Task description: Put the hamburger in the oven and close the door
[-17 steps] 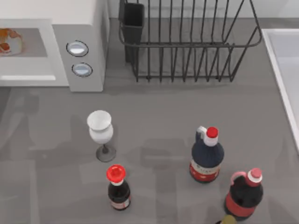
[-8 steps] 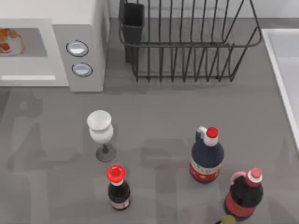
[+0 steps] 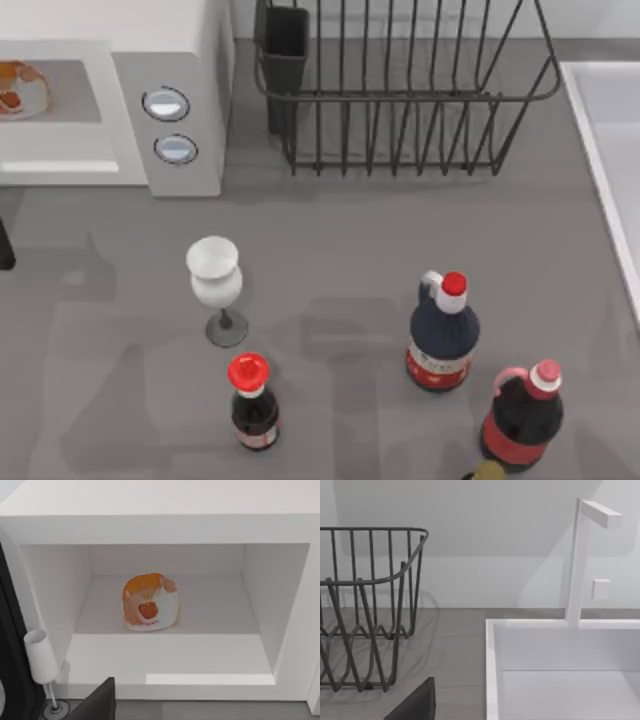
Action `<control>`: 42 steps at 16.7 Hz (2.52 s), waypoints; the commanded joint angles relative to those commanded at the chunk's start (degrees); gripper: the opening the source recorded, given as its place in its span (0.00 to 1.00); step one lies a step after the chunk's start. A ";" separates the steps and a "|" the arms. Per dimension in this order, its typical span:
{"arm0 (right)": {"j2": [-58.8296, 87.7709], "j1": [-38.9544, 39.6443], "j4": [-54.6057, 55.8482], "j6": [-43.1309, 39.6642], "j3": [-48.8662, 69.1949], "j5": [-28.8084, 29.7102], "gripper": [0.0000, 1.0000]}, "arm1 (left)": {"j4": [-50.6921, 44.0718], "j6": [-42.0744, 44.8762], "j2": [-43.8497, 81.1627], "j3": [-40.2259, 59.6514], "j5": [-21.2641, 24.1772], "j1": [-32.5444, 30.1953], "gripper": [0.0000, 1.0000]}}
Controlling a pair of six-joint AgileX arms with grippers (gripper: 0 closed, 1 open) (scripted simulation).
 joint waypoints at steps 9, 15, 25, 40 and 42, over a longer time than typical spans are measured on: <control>0.00 0.00 0.00 0.00 0.00 0.00 1.00 | -12.76 -2.68 -38.79 -14.78 -6.60 -6.90 1.00; 0.00 0.00 0.00 0.00 0.00 0.00 1.00 | -14.68 -3.02 -44.06 -17.05 -7.71 -8.05 1.00; 0.00 0.00 0.00 0.00 0.00 0.00 1.00 | -14.68 -3.02 -44.06 -17.05 -7.71 -8.05 0.40; 0.00 0.00 0.00 0.00 0.00 0.00 1.00 | -14.57 -3.01 -43.98 -17.07 -7.90 -8.23 0.00; 0.00 0.00 0.00 0.00 0.00 0.00 1.00 | -13.60 -3.00 -43.50 -17.43 -9.71 -10.10 0.00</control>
